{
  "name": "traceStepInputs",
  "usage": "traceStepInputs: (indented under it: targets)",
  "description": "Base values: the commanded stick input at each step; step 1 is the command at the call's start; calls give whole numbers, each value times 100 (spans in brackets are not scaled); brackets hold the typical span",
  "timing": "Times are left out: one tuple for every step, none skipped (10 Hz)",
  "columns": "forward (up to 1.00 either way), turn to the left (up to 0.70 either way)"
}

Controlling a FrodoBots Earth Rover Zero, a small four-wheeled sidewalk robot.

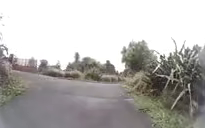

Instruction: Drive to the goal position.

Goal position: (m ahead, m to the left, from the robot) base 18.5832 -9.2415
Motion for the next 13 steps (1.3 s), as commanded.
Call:
traceStepInputs:
  targets:
    - [0, 0]
    - [0, 0]
    - [0, 0]
    - [4, 0]
    - [65, 0]
    - [85, 0]
    - [85, 0]
    - [85, 0]
    - [85, 0]
    - [85, 10]
    - [85, 34]
    - [85, 34]
    - [85, 2]
